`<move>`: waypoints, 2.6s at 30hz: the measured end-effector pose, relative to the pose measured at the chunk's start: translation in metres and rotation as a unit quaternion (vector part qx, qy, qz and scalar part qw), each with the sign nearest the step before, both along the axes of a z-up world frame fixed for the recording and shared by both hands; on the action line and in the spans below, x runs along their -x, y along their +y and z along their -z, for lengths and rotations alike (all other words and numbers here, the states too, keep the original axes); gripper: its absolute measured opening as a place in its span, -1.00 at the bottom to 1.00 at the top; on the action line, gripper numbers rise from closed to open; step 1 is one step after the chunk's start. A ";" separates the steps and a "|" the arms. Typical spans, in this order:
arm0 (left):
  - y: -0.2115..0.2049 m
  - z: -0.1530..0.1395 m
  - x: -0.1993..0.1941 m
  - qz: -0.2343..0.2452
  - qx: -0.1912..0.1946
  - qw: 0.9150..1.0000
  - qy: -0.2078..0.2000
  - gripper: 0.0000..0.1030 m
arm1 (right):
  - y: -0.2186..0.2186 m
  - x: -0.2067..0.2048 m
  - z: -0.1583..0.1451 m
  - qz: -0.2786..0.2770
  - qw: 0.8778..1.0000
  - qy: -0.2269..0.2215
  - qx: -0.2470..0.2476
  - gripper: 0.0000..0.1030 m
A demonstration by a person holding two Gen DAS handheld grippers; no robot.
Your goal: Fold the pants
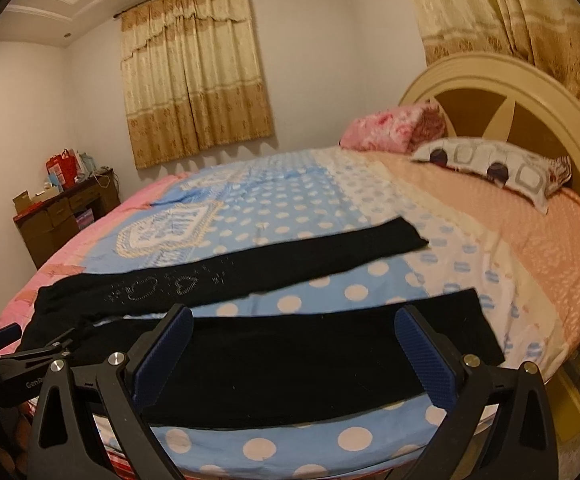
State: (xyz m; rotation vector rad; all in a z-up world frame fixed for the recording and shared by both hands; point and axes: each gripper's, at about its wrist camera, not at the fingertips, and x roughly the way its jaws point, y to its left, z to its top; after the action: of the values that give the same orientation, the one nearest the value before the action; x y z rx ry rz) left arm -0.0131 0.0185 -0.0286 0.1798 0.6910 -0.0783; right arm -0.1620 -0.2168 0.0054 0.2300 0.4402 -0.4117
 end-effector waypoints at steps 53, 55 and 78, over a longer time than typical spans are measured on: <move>0.117 0.014 -0.277 -0.315 0.169 0.932 0.059 -0.83 | -0.054 -0.118 0.054 -0.027 0.989 0.121 -0.081 0.97; 0.127 0.003 -0.254 -0.289 0.201 0.935 0.035 -0.83 | -0.052 -0.114 0.053 -0.029 0.989 0.118 -0.082 0.97; 0.170 0.076 -0.115 -0.219 0.249 0.943 0.013 -0.78 | -0.078 -0.087 0.049 -0.042 0.984 0.043 -0.167 0.97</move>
State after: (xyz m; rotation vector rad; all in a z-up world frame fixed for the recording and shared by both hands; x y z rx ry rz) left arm 0.1014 0.1888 -0.1047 -0.4634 0.7023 0.1735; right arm -0.0752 -0.2951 -0.0437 0.5195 0.6023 -0.2629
